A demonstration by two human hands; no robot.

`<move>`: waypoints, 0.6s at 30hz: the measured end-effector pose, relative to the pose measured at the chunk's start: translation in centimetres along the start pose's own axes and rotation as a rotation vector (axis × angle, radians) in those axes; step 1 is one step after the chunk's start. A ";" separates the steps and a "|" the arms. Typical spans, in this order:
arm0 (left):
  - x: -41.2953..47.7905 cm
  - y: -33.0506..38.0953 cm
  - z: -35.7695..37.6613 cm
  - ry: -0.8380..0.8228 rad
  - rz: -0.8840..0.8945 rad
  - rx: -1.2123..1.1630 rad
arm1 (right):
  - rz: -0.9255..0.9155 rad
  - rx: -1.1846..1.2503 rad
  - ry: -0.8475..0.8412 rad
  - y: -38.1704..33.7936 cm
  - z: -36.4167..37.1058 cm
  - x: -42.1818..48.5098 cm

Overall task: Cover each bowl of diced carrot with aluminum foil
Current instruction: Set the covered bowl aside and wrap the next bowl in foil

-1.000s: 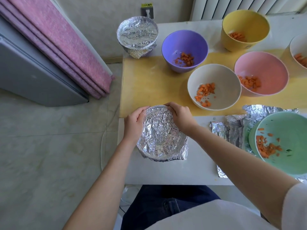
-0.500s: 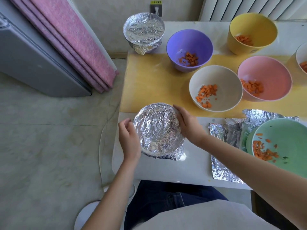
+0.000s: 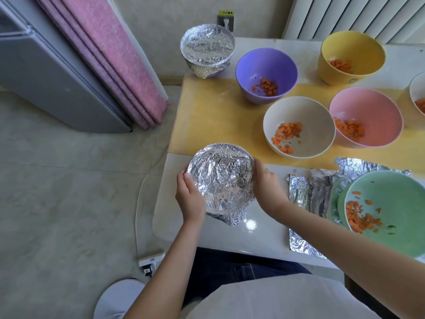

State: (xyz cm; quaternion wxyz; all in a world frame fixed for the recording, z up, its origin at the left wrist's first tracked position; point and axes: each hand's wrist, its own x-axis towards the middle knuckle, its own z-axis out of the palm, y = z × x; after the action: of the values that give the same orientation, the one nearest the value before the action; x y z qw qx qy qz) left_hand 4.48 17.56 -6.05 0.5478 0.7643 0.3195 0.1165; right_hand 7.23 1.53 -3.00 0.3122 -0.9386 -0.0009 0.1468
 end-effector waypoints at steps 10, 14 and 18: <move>3.3 1.3 -0.8 -0.418 0.194 0.301 | 0.152 0.016 -0.430 3.0 -1.8 -1.3; 4.6 1.9 0.7 -0.547 0.369 0.447 | 0.091 -0.064 -0.415 2.4 -4.8 -1.6; 4.4 3.3 2.6 -0.622 0.478 0.444 | -0.124 -0.060 -0.193 0.7 -5.8 0.1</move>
State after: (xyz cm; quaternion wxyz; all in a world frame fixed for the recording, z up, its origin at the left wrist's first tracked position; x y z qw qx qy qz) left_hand 10.42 17.65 -4.81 0.3982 0.9144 -0.0284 -0.0670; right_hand 8.90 -2.47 1.00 0.2911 -0.9271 -0.0935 0.2168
